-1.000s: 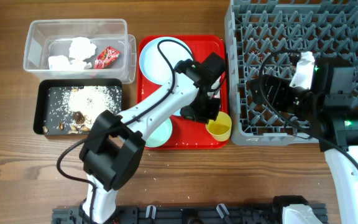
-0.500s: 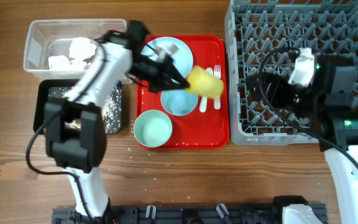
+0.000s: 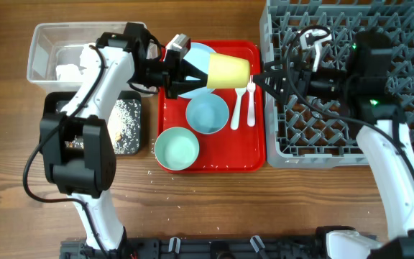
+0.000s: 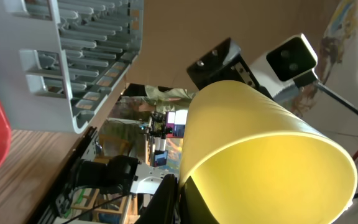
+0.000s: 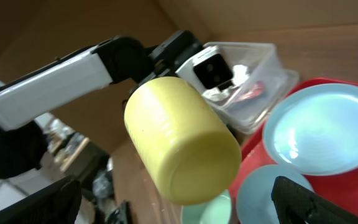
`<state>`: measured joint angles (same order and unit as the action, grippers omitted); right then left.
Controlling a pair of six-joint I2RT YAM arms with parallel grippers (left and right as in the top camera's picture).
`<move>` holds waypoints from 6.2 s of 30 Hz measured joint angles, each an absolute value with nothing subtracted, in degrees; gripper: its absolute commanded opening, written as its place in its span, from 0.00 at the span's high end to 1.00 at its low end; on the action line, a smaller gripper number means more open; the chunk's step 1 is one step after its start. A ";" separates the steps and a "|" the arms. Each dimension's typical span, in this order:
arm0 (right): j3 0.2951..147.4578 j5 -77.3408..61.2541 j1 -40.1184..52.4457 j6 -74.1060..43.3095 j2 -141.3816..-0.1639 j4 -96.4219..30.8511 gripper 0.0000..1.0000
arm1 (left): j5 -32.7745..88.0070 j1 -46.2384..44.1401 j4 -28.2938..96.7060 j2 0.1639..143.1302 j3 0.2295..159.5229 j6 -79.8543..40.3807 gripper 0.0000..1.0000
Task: Sort waste into correct bins and load items into the dishwasher rack
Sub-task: 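Hand the yellow cup from the left gripper to the right gripper, then carry the yellow cup into the dish rack and release it with the right gripper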
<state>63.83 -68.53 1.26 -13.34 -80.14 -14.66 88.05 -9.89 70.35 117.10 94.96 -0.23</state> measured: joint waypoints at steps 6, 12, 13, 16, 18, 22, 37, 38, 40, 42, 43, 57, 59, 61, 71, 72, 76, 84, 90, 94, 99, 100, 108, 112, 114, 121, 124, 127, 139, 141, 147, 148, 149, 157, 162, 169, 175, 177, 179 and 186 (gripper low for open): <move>63.81 -72.05 2.92 -13.30 -83.57 -12.45 0.01 | 88.42 -10.94 70.35 117.10 94.96 -0.21 0.96; 63.75 -72.64 5.30 -13.28 -85.30 -7.84 0.12 | 88.44 -10.98 70.35 117.10 94.94 -0.21 0.96; 63.75 -72.66 5.54 -13.28 -85.30 -7.38 0.16 | 88.44 -10.98 70.35 117.10 94.96 -0.21 0.96; 63.75 -72.84 6.04 -13.13 -85.30 -7.16 0.28 | 88.47 -10.98 70.35 117.10 94.96 -0.10 0.96; 63.75 -72.84 6.13 -13.15 -85.30 -7.11 0.34 | 88.68 -10.98 70.35 117.10 94.96 -0.03 0.96; 63.72 -72.84 6.13 -13.13 -85.30 -7.09 0.36 | 89.10 -10.98 70.35 117.10 94.96 -0.03 0.96; 63.72 -72.79 8.21 -11.84 -85.30 -7.18 0.41 | 89.36 -10.92 70.35 117.10 94.94 -0.03 0.96; 63.72 -72.64 8.21 -11.75 -85.30 -7.18 0.43 | 89.36 -10.85 70.37 117.10 94.94 -0.01 0.96; 63.72 -71.96 7.88 -11.86 -85.30 -7.20 0.45 | 89.38 -10.52 70.37 117.10 94.94 0.16 0.96; 63.72 -71.75 7.88 -11.66 -85.30 -7.18 0.48 | 89.38 -10.44 70.37 117.10 94.94 0.19 0.96; 63.72 -71.77 7.88 -11.66 -85.30 -7.18 0.50 | 89.36 -10.44 70.37 117.10 94.94 0.19 0.94; 63.72 -73.56 3.42 -12.73 -85.30 -7.22 0.57 | 89.36 -10.94 70.35 117.10 94.94 0.36 0.76; 63.72 -73.71 1.13 -13.43 -85.30 -7.62 0.59 | 89.36 -10.94 70.35 117.10 94.94 0.36 0.74; 63.72 -73.38 -1.15 -14.04 -85.30 -9.74 0.59 | 89.34 -10.94 70.28 117.10 94.94 0.36 0.74; 64.90 -49.23 -6.87 -11.55 -76.14 -46.26 0.58 | 71.90 -10.94 65.01 117.10 94.89 0.38 0.71; 65.98 -45.19 -6.83 -10.85 -74.24 -50.70 0.57 | 68.16 -10.94 64.84 117.10 94.89 0.36 0.70; 69.58 -29.74 -6.83 -9.21 -68.40 -63.86 0.57 | 50.33 -11.20 64.79 117.10 94.89 0.30 0.66; 69.91 -13.28 -4.51 -9.10 -71.37 -70.70 0.55 | 29.50 -11.64 63.00 117.10 94.87 -0.47 0.65; 70.02 -10.52 -2.37 -9.10 -79.90 -70.76 0.55 | 23.66 -11.64 62.70 117.10 94.87 -1.37 0.65; 71.66 -8.97 0.23 -9.13 -82.48 -71.40 0.41 | 22.55 -11.64 62.63 117.10 94.87 -1.43 0.65; 72.44 -8.29 2.42 -9.87 -84.49 -70.59 0.41 | 22.11 -11.64 62.52 117.10 94.89 -1.61 0.65; 72.42 -8.38 2.61 -10.24 -84.71 -70.15 0.41 | 22.11 -11.64 62.52 117.10 94.87 -1.61 0.65; 72.14 -10.28 2.92 -10.87 -86.32 -66.02 0.47 | 22.11 -11.64 62.50 117.10 94.87 -1.63 0.65; 72.14 -10.41 2.92 -10.87 -86.32 -65.49 0.48 | 22.11 -11.64 62.52 117.10 94.87 -1.83 0.65; 72.29 -10.44 2.92 -10.85 -86.32 -65.58 0.49 | 22.11 -11.64 62.52 117.10 94.87 -2.02 0.65; 78.15 -9.80 2.85 -10.24 -87.92 -66.39 0.53 | 22.11 -11.64 62.52 117.10 94.89 -2.87 0.66; 80.29 -9.89 2.85 -10.15 -87.94 -65.84 0.53 | 22.11 -11.64 62.50 117.10 94.87 -2.90 0.65; 80.42 -10.04 2.85 -10.15 -88.01 -65.73 0.53 | 22.11 -11.64 62.48 117.10 94.87 -2.90 0.65; 80.42 -11.84 2.85 -9.96 -93.38 -67.96 0.53 | 22.09 -11.64 62.26 117.10 94.89 -2.90 0.65; 80.42 -11.97 2.85 -9.93 -95.20 -68.10 0.45 | 22.11 -11.64 62.26 117.10 94.87 -2.90 0.65; 80.42 -12.34 2.85 -9.45 -96.82 -66.67 0.01 | 22.09 -11.64 62.26 117.10 94.87 -2.90 0.65; 80.42 -12.47 2.85 -9.32 -96.82 -66.63 0.00 | 22.11 -11.64 62.26 117.10 94.87 -2.90 0.65; 80.42 -12.60 2.85 -9.28 -96.82 -66.61 0.00 | 22.11 -11.64 62.26 117.10 94.87 -2.90 0.64; 80.44 -13.52 2.85 -9.10 -96.82 -67.94 0.00 | 22.09 -11.64 62.28 117.10 94.87 -2.90 0.64; 79.99 -13.65 2.85 -9.10 -96.82 -68.07 0.00 | 22.09 -11.64 62.26 117.10 94.87 -2.90 0.64; 76.20 -15.03 2.96 -8.71 -96.82 -63.37 0.00 | 22.11 -11.64 61.58 117.10 94.87 -2.92 0.62; 76.20 -15.64 5.19 -8.64 -96.82 -59.09 0.00 | 22.11 -11.64 61.58 117.10 94.87 -2.92 0.62; 76.20 -15.64 5.72 -8.64 -96.82 -58.98 0.00 | 22.11 -11.64 61.58 117.10 94.87 -2.92 0.62; 76.20 -15.40 5.76 -8.64 -96.82 -59.09 0.00 | 22.09 -11.64 61.58 117.10 94.87 -2.92 0.61; 76.20 -12.97 5.76 -8.69 -96.95 -60.55 0.00 | 22.09 -11.64 61.58 117.10 94.87 -2.92 0.61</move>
